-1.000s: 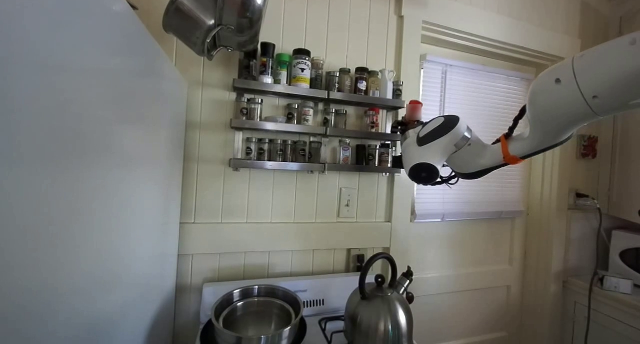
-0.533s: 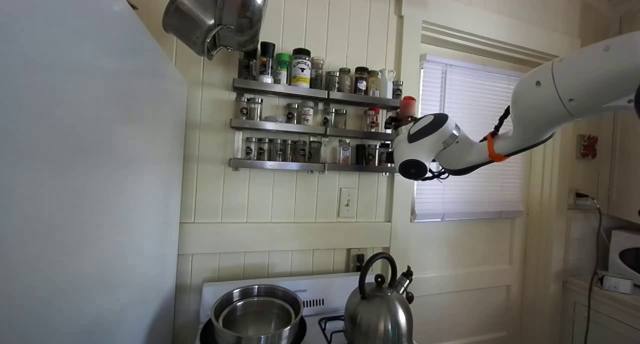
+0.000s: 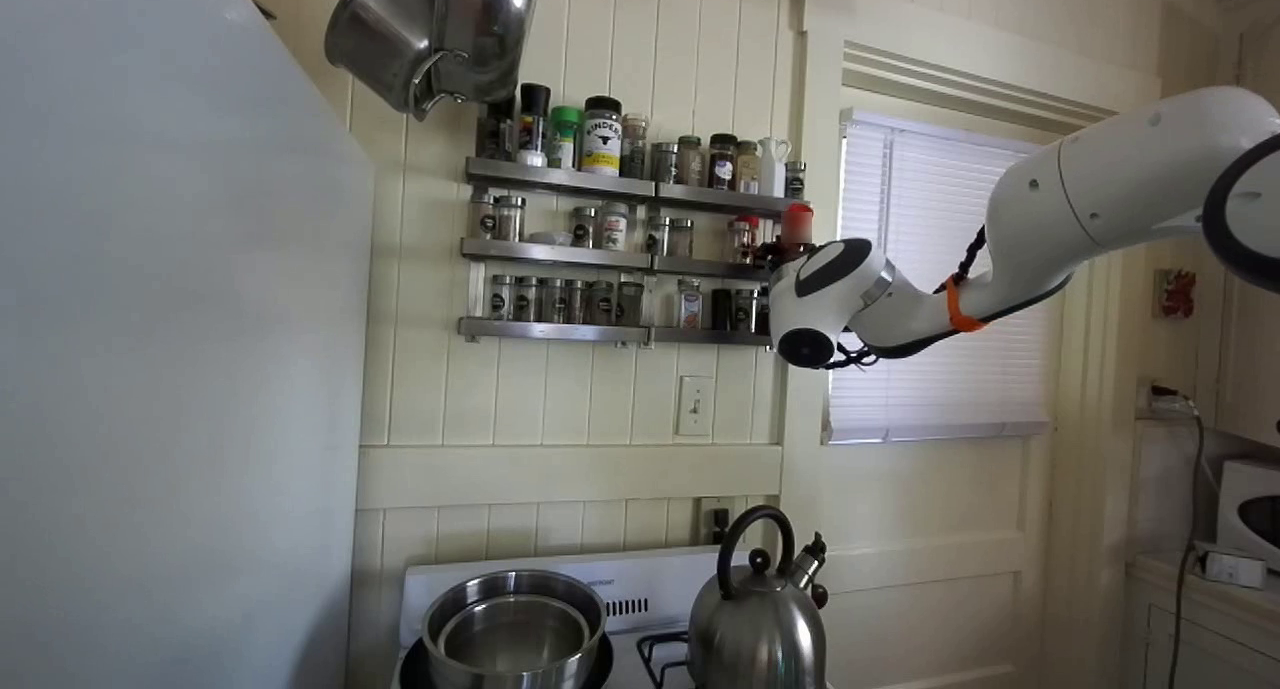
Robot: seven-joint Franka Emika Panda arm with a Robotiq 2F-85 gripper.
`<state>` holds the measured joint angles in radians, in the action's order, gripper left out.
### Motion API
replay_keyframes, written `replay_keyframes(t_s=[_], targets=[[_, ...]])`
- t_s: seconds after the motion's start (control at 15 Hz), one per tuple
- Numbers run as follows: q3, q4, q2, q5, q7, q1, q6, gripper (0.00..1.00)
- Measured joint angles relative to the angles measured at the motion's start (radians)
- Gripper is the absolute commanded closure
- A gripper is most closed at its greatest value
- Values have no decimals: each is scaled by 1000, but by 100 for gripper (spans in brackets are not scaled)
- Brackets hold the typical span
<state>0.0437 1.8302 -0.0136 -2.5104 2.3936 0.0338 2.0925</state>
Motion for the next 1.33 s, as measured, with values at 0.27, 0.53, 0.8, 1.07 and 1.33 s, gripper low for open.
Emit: replay_keyframes(t_s=[0.27, 0.53, 0.8, 1.07, 1.33], targets=[[0, -20, 32, 0, 1, 1, 1, 76], [1, -25, 42, 0, 13, 2, 3, 76], [4, -26, 38, 0, 45, 8, 26, 76], [29, -58, 30, 1, 97, 34, 138, 76], [54, -118, 21, 8, 131, 60, 354, 76]])
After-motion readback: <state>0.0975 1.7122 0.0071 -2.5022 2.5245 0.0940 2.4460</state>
